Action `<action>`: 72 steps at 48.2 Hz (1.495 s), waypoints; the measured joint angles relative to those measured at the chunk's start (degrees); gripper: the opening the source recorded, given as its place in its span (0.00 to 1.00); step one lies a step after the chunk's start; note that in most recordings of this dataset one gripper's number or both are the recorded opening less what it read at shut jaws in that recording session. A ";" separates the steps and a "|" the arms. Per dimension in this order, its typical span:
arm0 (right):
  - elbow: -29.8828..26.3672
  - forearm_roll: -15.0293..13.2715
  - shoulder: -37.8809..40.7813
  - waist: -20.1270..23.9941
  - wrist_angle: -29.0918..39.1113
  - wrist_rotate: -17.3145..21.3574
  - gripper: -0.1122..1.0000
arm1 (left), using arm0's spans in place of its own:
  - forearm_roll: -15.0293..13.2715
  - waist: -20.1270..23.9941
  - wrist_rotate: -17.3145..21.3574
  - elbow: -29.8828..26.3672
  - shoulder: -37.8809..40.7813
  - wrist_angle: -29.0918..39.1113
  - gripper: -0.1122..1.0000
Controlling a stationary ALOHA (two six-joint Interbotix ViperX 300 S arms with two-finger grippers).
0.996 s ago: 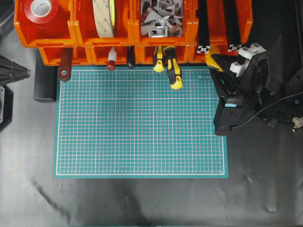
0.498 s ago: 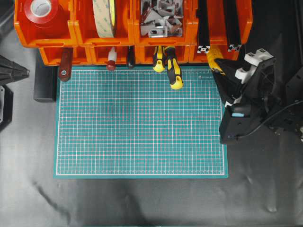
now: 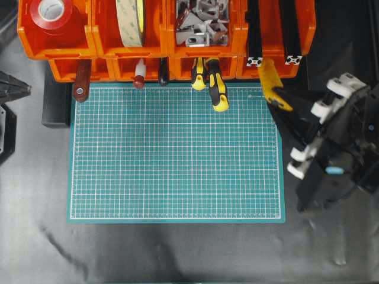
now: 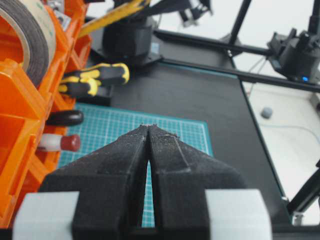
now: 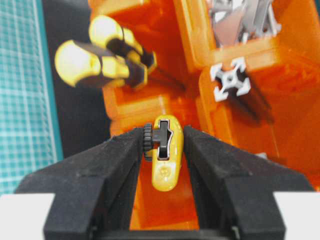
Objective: Pick cutter from container rack with right arm.
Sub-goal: 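Pull the yellow cutter out of the rack and lower it onto the mat, then set the yellow cutter down on the mat and open the right gripper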
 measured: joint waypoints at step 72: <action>-8.70 0.09 29.36 -8.96 -39.99 -4.75 0.35 | 0.09 -0.62 -3.34 -0.18 -1.85 0.53 0.10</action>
